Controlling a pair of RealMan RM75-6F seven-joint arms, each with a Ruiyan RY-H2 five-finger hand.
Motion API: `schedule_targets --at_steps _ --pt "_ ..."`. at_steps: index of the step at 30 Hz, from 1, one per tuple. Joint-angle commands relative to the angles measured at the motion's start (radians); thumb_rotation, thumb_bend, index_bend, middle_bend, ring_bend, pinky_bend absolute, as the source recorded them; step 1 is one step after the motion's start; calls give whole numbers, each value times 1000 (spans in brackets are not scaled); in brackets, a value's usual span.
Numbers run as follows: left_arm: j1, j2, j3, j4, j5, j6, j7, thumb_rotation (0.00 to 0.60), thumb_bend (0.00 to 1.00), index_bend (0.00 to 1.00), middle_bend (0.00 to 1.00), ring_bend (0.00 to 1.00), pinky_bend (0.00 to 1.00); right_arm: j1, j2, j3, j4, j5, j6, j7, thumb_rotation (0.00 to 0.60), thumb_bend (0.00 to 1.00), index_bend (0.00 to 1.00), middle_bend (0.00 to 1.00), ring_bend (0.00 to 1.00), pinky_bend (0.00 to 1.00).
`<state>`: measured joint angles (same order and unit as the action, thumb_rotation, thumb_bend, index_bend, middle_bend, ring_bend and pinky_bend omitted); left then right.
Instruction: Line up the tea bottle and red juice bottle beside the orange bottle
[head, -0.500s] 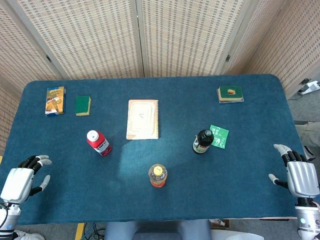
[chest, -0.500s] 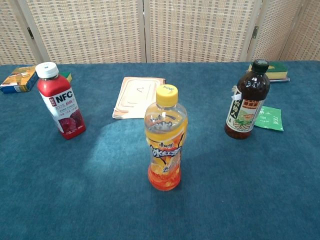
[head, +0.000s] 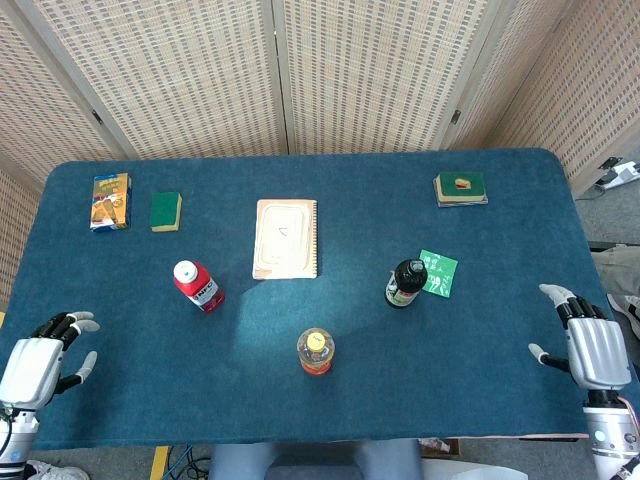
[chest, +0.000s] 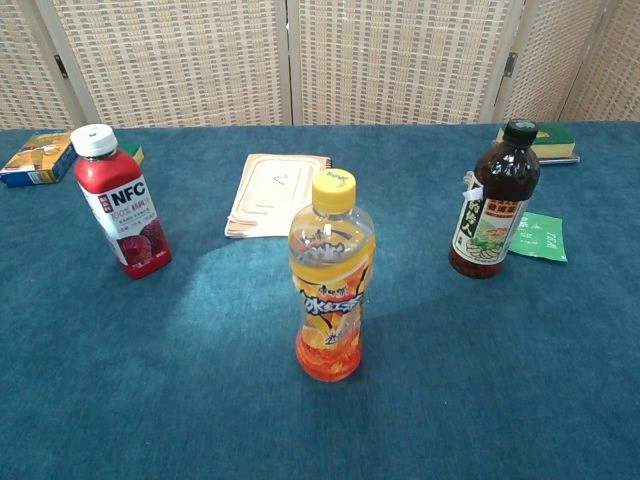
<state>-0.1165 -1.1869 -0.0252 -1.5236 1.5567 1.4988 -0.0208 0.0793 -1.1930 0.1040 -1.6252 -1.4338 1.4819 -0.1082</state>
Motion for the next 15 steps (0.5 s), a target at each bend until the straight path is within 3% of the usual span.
schedule_targets --at_steps 1,9,15 --pt "1 4 2 -4 1 -1 0 600 345 369 282 214 374 26 -26 28 13 20 -24 37 600 0 199 231 240 385" --pt "2 11 -2 -14 0 6 -11 600 345 371 304 220 381 133 -92 116 36 109 -155 147 600 0 199 227 218 378" --pt "6 21 -5 -21 1 16 -35 600 345 374 341 246 403 205 -156 150 83 156 -247 209 600 0 199 227 218 375"
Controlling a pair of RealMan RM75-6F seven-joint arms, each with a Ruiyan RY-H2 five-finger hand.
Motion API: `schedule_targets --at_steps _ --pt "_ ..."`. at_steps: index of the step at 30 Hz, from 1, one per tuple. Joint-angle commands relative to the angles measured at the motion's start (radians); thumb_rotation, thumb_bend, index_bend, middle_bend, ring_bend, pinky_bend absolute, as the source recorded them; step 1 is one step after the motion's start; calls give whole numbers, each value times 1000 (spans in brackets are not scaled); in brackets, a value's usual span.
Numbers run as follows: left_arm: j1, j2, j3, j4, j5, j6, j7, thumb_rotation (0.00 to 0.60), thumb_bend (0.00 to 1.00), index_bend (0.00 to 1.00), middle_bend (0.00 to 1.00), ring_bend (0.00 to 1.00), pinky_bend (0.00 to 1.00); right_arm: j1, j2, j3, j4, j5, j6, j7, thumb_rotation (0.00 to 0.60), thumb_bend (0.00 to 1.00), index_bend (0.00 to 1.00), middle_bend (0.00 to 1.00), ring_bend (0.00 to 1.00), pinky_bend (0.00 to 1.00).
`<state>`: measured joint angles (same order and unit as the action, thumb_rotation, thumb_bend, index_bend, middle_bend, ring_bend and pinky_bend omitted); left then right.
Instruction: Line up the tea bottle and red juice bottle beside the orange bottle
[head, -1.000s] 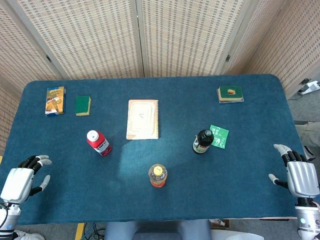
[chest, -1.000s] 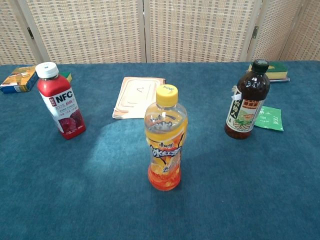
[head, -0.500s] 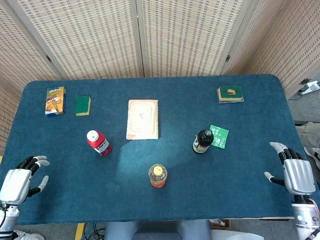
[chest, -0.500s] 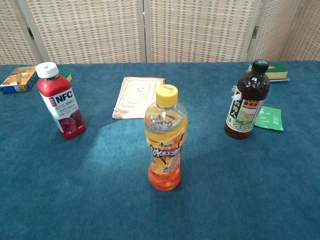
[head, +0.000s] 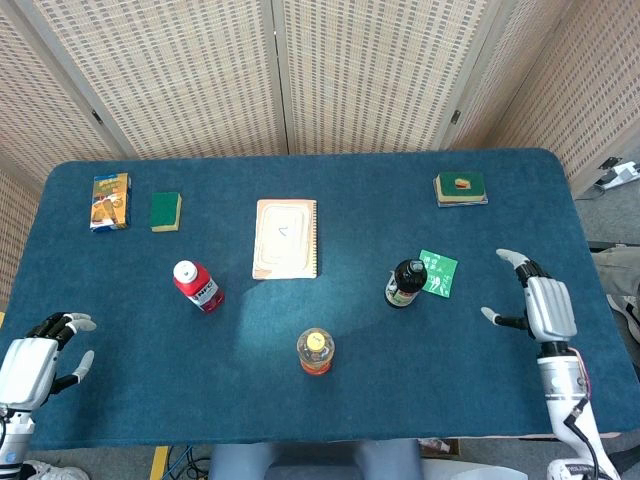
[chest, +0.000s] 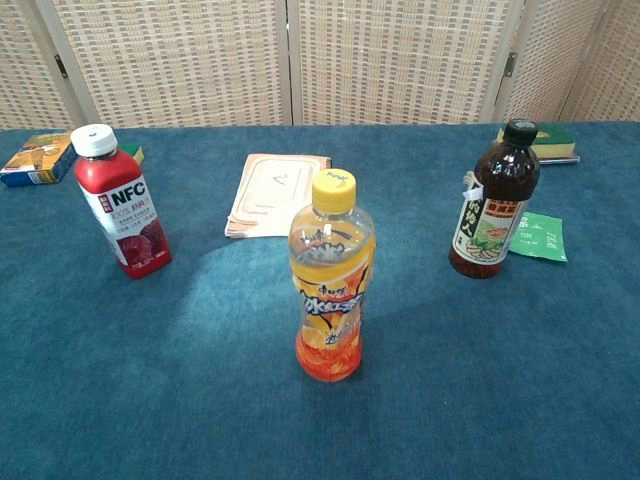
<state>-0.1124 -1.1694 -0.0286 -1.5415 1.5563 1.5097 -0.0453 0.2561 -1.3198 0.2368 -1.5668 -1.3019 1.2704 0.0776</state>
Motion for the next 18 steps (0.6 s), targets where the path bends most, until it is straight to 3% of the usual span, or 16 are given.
schedule_targets --at_steps 1,18 --pt "2 6 -2 -5 2 8 -15 600 345 376 350 253 412 41 -43 22 37 31 -51 33 600 0 199 227 218 375" --pt "3 14 -1 -12 -1 3 -20 600 345 379 391 284 441 164 -177 26 178 39 -187 161 600 0 199 228 218 375"
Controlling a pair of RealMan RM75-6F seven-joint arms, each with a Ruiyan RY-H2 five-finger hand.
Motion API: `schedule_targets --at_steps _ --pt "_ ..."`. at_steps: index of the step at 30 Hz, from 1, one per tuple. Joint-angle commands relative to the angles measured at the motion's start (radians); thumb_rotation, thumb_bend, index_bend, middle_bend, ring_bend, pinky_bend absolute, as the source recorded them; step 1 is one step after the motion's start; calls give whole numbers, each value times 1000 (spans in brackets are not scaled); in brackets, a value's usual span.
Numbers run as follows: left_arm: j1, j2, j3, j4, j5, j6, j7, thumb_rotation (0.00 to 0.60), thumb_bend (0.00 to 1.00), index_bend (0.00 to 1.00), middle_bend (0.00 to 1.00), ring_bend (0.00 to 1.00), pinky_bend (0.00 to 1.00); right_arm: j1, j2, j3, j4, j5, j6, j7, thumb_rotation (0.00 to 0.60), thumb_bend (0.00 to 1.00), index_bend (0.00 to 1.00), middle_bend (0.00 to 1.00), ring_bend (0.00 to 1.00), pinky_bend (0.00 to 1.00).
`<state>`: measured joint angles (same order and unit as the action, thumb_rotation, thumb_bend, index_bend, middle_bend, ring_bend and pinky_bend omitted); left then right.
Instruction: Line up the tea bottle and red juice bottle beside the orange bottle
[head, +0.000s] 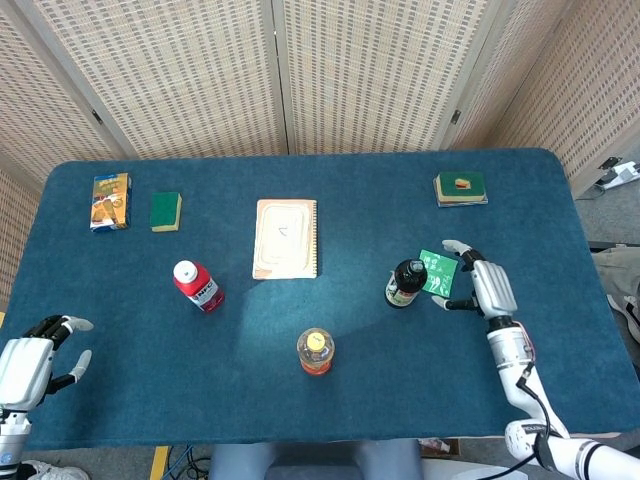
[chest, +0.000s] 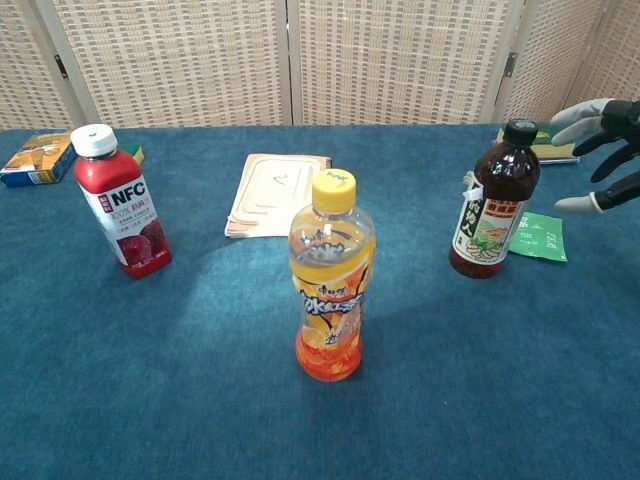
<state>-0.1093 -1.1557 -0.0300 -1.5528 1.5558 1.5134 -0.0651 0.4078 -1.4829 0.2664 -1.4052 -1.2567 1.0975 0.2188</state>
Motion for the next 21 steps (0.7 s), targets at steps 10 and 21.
schedule_targets --at_steps 10,21 --pt "-1 1 1 -1 -1 -5 -3 600 345 379 407 294 453 60 -73 -18 84 -23 -63 83 600 0 199 243 218 375" --pt "1 9 -3 -5 -4 0 -17 600 345 380 417 300 471 84 -127 -27 134 -27 -65 94 600 18 270 367 291 389"
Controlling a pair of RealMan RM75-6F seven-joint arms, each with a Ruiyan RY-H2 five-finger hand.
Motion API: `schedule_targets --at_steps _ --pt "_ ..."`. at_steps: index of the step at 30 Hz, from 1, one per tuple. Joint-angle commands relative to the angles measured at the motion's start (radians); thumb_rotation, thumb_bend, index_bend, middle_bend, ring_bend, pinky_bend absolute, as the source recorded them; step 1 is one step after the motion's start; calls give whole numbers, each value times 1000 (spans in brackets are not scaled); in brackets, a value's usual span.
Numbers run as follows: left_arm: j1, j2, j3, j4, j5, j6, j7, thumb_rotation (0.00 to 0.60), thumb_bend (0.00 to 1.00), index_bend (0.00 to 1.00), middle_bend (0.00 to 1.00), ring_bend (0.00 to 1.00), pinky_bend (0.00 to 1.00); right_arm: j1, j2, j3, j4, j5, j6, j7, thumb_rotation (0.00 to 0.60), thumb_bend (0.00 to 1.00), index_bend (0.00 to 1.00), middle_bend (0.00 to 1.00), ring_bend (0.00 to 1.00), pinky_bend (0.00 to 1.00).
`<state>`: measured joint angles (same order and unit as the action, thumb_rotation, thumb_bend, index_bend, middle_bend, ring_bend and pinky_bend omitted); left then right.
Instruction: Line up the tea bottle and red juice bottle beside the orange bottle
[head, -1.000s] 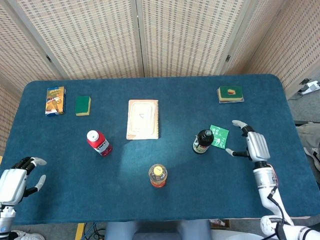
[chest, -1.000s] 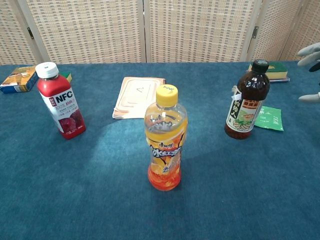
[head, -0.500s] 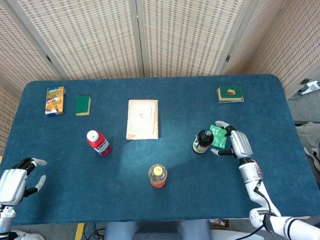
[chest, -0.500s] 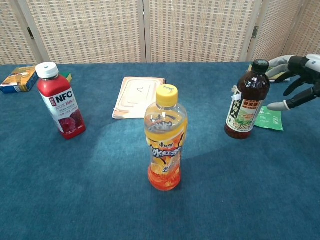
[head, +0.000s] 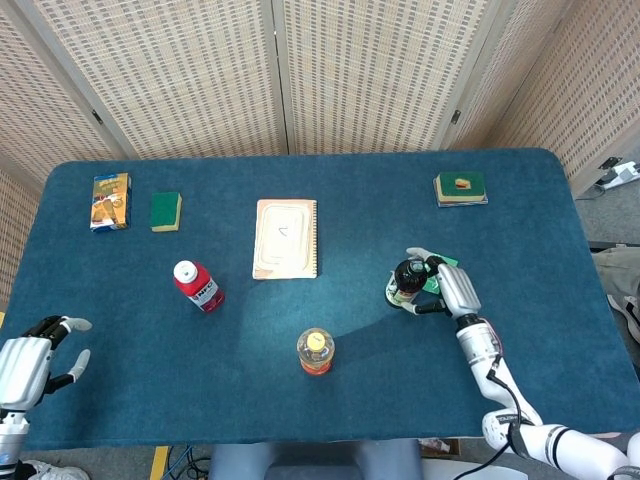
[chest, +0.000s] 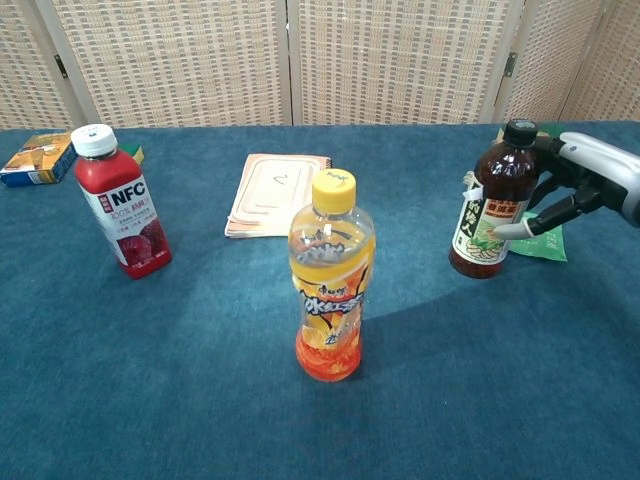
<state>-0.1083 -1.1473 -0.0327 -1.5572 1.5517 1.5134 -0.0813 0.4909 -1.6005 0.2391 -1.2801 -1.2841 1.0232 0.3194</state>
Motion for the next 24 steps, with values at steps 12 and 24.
schedule_targets --at_steps 12,24 --pt "-1 1 1 0 -3 -8 1 600 345 380 420 304 486 -8 -45 1 35 -34 102 -6 600 138 554 625 559 592" --pt "-2 0 -2 2 -16 -15 15 600 345 381 420 304 495 -27 17 -53 -129 -108 134 10 600 145 574 641 574 601"
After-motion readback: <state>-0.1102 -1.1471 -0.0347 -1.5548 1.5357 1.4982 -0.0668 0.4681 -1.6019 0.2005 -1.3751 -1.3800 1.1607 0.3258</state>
